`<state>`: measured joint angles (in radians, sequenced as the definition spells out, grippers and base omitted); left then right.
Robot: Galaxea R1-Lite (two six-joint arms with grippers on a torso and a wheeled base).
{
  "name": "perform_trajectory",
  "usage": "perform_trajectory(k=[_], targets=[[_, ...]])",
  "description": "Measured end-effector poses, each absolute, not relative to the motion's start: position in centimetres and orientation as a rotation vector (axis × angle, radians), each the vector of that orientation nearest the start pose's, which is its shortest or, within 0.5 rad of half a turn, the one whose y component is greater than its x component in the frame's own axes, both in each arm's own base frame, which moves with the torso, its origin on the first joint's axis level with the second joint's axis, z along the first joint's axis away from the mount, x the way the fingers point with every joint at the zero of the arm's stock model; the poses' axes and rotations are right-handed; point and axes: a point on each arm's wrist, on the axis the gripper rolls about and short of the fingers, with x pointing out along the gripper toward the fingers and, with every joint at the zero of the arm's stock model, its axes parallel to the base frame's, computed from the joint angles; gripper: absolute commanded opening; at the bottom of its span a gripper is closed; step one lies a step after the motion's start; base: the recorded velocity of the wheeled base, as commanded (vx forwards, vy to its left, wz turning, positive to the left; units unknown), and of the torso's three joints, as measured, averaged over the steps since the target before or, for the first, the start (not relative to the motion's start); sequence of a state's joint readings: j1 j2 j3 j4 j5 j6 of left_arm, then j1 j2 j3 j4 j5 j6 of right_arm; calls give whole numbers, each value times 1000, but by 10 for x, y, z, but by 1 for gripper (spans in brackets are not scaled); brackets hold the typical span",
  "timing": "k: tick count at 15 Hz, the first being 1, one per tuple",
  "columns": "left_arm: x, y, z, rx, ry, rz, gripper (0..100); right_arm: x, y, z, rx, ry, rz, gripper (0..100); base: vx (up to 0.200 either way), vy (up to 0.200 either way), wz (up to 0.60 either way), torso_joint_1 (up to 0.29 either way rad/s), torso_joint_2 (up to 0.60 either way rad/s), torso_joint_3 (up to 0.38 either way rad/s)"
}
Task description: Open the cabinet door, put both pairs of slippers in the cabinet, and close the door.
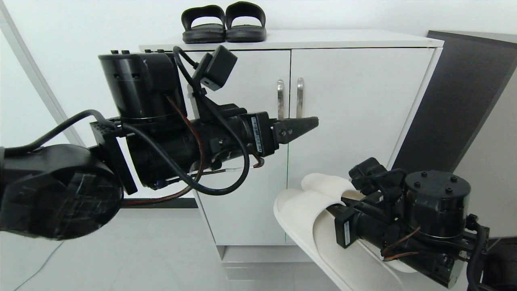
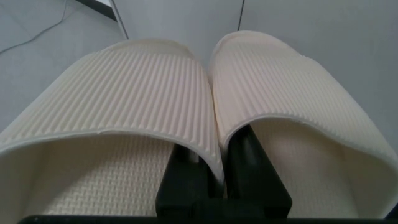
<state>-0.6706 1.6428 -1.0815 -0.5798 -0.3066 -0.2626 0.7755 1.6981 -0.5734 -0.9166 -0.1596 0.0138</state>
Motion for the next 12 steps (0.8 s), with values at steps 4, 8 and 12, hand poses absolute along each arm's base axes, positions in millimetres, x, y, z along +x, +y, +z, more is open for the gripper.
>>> perform_trajectory(k=[4,8,12], targets=[[265,-195,286,-364,145,-1099,100,204,193,150,-85,199,619,0,0,0,0,0,0,0],[294,-207,292,-383,158,-1090,100,205,193,149,-85,202,614,0,0,0,0,0,0,0],[308,-216,287,-332,174,-1074,100,206,193,147,-91,205,614,0,0,0,0,0,0,0]])
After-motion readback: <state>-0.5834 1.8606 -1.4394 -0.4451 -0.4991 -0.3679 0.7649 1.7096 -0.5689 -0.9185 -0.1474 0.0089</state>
